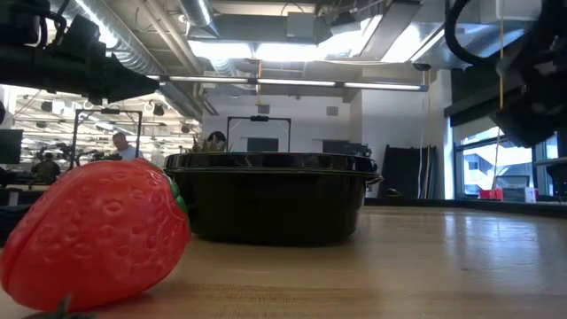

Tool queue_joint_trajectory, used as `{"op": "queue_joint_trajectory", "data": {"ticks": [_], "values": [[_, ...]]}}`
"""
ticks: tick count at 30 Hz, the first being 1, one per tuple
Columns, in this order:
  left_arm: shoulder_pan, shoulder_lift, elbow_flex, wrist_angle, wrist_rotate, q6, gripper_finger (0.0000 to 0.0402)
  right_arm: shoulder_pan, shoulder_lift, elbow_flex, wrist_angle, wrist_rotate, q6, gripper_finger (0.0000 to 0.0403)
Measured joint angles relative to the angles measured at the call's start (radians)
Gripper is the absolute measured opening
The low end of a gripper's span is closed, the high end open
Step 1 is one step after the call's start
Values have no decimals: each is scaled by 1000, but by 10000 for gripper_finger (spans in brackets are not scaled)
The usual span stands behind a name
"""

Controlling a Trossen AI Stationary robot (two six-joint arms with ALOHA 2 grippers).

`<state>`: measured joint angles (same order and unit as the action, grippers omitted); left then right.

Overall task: Pick and placing Produce into tupperware
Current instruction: Put the black cherry into the black bin

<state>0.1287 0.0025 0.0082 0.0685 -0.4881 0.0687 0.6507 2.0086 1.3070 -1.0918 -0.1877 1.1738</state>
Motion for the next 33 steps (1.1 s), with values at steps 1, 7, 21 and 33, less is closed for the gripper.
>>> {"op": "queue_joint_trajectory", "data": {"ticks": [1,7,21,33], "values": [[0,0,0,0,0,-12,171,0,0,-1,-18,-5,1,275],[0,0,0,0,0,-16,171,1,1,-2,-82,9,-69,274],[0,0,0,0,0,-15,171,8,0,-2,-81,100,-423,274],[0,0,0,0,0,-17,171,7,-2,-1,23,154,-592,274]]}}
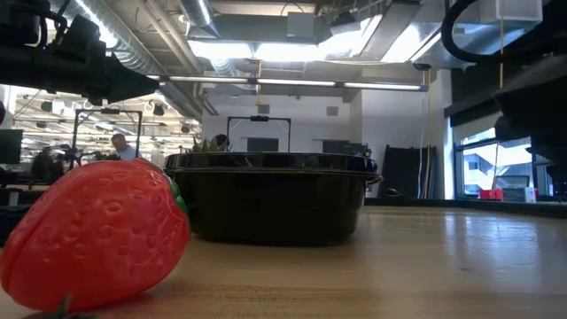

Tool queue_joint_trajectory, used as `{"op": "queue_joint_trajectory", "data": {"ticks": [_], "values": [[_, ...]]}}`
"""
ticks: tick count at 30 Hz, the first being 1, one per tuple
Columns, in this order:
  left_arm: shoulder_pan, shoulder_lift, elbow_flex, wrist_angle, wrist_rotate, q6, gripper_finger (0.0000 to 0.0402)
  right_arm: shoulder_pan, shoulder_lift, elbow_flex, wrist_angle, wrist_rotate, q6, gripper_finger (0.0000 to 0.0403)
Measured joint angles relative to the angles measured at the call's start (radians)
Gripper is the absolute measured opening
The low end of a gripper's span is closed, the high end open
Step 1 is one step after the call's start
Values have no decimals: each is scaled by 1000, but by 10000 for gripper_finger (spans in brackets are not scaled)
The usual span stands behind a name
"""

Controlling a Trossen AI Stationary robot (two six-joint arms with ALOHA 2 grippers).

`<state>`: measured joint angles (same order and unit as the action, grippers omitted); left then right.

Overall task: Pick and placing Produce into tupperware
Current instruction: Put the black cherry into the black bin

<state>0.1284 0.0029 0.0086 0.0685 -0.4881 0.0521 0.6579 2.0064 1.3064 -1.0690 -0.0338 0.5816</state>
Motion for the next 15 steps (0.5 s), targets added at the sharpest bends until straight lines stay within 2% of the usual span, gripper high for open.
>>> {"op": "queue_joint_trajectory", "data": {"ticks": [15], "values": [[0,0,0,0,0,-1,171,-1,-2,1,66,8,-18,273]]}}
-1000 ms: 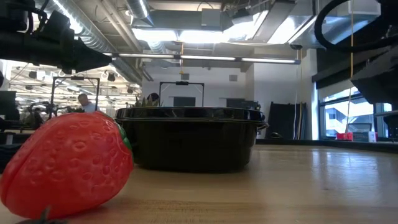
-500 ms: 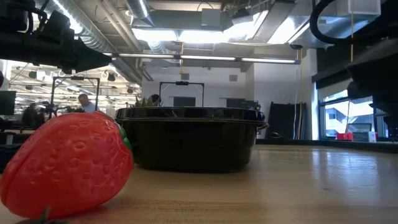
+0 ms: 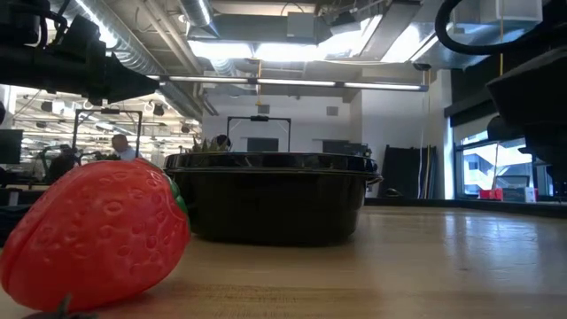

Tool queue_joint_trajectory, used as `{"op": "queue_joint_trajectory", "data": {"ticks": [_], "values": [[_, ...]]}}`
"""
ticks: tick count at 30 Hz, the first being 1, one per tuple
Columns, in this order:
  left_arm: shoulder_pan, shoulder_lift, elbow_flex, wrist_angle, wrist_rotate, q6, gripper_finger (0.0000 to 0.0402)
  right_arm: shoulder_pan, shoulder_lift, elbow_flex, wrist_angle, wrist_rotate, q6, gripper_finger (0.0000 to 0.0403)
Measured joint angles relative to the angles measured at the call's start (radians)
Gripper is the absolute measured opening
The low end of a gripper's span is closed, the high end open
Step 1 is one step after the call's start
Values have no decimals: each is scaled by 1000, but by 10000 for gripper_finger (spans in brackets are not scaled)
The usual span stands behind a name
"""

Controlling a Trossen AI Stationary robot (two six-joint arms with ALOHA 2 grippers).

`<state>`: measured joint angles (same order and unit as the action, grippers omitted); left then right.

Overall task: Pick and placing Produce into tupperware
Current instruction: Put the black cherry into the black bin

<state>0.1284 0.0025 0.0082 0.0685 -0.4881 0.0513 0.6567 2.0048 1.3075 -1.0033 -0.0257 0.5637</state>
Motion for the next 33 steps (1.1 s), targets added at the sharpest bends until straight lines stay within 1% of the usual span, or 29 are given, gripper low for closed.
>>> {"op": "queue_joint_trajectory", "data": {"ticks": [5,16,20,27,33], "values": [[0,0,0,0,0,0,171,0,0,0,5,3,3,257],[0,0,0,0,0,0,171,1,0,0,30,0,3,177],[0,0,0,0,0,0,171,1,0,0,35,0,3,161],[0,0,0,0,0,0,171,1,0,0,48,2,8,146],[0,0,0,0,0,0,171,0,0,0,53,3,39,113]]}}
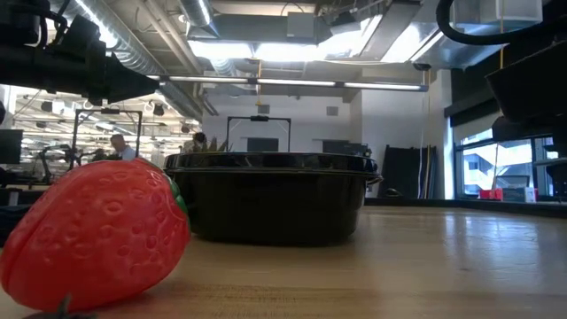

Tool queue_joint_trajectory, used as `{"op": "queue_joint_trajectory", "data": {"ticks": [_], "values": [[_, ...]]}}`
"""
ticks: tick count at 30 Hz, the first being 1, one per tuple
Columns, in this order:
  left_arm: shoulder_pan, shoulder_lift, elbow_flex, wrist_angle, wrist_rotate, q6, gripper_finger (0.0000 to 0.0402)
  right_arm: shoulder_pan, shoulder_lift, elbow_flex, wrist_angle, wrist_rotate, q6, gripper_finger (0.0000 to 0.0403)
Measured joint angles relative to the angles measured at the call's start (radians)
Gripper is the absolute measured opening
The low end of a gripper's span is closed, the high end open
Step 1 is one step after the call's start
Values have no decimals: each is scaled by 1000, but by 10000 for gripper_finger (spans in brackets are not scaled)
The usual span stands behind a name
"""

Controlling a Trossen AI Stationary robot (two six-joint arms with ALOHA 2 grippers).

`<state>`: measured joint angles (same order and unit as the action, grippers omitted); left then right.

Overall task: Pick and placing Produce into tupperware
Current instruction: Put the black cherry into the black bin

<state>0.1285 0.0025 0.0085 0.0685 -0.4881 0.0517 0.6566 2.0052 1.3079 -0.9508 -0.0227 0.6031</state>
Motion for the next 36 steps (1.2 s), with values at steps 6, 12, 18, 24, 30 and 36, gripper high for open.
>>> {"op": "queue_joint_trajectory", "data": {"ticks": [6,12,18,24,30,36], "values": [[0,0,0,0,0,0,171,-14,-3,0,0,-1,68,112],[0,0,0,0,0,0,171,-63,-36,36,-41,128,101,117],[0,0,0,0,5,2,171,-147,-52,190,-135,222,23,115],[0,0,0,0,5,7,171,-246,-55,301,-30,338,-121,120],[0,0,0,0,4,9,171,-353,-47,261,340,325,-351,121],[0,0,0,0,4,10,171,-422,-17,186,470,230,-421,122]]}}
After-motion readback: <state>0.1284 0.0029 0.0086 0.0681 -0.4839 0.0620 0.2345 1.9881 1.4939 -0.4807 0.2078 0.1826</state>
